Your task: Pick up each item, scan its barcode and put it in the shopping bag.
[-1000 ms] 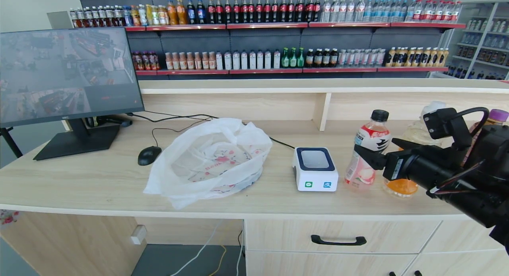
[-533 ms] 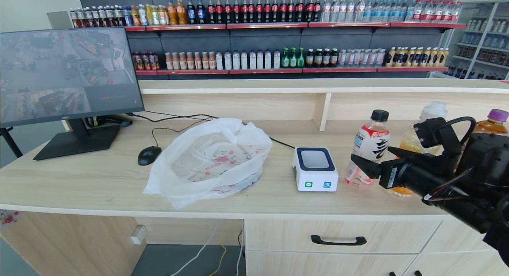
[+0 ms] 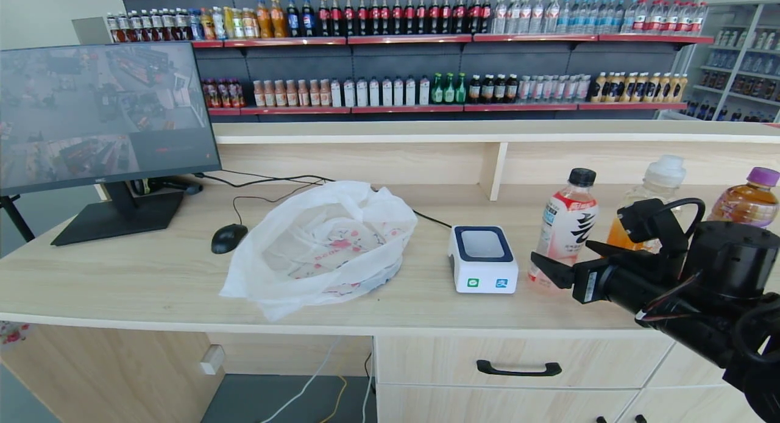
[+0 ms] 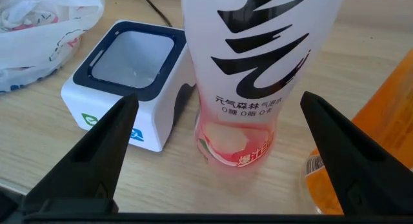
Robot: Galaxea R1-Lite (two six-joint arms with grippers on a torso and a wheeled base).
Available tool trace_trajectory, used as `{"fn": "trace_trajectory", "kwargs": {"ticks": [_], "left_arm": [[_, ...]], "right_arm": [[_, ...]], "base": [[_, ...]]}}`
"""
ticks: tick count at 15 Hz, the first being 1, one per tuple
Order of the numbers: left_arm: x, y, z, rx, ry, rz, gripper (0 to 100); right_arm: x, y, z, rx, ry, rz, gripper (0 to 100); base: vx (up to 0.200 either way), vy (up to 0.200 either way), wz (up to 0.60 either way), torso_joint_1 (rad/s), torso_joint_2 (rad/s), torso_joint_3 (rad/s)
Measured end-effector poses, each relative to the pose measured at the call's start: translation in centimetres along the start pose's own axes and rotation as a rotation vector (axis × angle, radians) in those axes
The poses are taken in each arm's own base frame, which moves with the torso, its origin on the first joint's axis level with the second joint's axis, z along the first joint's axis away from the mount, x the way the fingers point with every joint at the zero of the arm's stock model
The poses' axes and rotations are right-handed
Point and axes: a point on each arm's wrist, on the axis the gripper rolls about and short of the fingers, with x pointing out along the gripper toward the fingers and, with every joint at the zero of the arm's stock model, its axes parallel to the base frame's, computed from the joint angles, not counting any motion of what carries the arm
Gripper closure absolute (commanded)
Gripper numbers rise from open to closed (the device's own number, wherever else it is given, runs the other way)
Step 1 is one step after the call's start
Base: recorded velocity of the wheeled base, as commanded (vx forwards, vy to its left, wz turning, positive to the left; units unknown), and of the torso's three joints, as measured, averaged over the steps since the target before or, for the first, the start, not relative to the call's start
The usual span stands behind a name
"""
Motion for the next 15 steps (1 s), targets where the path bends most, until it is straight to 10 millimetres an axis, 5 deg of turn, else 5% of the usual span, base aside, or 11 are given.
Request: {"fn": "trace_trajectory", "kwargs": {"ticks": [15], "left_arm": [[0.0,0.0,0.0,0.000,0.000,0.000,0]], "right_arm": [[3.7,-1.0,-0.8,-0.004,-0.082,-0.078,0]], "base": [[0.000,0.000,0.00,0.000,0.00,0.000]]}}
